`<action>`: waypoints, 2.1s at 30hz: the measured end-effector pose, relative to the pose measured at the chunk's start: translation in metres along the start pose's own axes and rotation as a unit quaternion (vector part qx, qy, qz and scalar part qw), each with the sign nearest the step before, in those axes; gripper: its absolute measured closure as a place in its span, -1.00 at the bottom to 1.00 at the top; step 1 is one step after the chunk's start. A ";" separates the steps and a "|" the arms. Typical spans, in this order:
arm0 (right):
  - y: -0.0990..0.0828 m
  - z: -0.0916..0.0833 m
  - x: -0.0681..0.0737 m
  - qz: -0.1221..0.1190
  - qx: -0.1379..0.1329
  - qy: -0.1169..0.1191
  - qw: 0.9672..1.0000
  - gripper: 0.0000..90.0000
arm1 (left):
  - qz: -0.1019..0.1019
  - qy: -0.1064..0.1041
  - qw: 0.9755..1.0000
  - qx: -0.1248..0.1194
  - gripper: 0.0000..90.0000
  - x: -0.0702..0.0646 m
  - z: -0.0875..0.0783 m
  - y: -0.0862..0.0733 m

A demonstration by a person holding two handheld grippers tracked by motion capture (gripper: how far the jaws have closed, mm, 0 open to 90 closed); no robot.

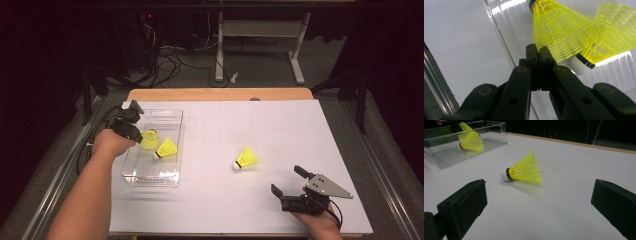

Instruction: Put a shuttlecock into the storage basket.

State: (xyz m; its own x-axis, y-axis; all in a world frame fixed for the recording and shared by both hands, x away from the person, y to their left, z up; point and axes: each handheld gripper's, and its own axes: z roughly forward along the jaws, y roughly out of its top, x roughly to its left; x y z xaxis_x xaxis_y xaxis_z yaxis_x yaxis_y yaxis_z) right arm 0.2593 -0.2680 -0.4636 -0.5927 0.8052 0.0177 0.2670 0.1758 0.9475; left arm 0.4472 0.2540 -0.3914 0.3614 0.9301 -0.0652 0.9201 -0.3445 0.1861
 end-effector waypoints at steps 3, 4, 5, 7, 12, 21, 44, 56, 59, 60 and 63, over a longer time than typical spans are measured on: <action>0.000 0.000 0.000 -0.001 0.001 0.000 1.000 -0.97 | 0.000 -0.001 1.000 -0.001 0.97 -0.001 0.000 0.000; 0.000 0.000 0.000 -0.002 0.000 0.000 1.000 -0.97 | 0.003 0.000 1.000 0.001 0.97 -0.001 0.000 0.000; 0.000 0.000 0.001 -0.001 0.000 0.000 1.000 -0.97 | 0.004 -0.001 1.000 0.000 0.97 -0.002 0.000 0.000; 0.000 0.000 0.001 -0.002 0.000 0.000 1.000 -0.97 | 0.004 0.001 1.000 0.000 0.97 -0.003 0.001 0.001; 0.000 0.000 0.001 -0.001 -0.001 -0.001 1.000 -0.97 | 0.008 0.001 1.000 0.001 0.97 -0.003 0.002 0.001; 0.000 -0.001 0.000 -0.002 -0.002 -0.001 1.000 -0.97 | 0.017 -0.020 1.000 0.002 0.46 -0.007 -0.003 0.000; 0.001 -0.001 0.001 -0.002 -0.002 -0.001 1.000 -0.97 | 0.051 -0.035 0.998 0.029 -0.12 -0.029 -0.021 -0.013; 0.001 -0.002 0.001 0.001 -0.005 -0.003 1.000 -0.97 | 0.069 -0.037 0.996 0.031 -0.33 -0.040 -0.031 -0.020; 0.001 -0.002 0.001 0.000 -0.004 -0.003 1.000 -0.97 | 0.075 -0.042 0.996 0.032 -0.34 -0.044 -0.032 -0.022; 0.001 -0.002 0.001 0.000 -0.005 -0.002 1.000 -0.97 | 0.079 -0.041 0.995 0.034 -0.36 -0.045 -0.032 -0.022; 0.002 -0.002 0.002 -0.001 -0.005 -0.003 1.000 -0.97 | 0.085 -0.045 0.995 0.034 -0.40 -0.050 -0.033 -0.024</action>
State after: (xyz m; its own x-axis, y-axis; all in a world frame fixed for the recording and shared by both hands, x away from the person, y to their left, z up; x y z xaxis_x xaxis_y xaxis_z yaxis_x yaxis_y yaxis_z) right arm 0.2570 -0.2675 -0.4614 -0.5891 0.8079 0.0148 0.2584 0.1710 0.9508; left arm 0.4026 0.2202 -0.3605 0.5217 0.8438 -0.1258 0.8517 -0.5063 0.1354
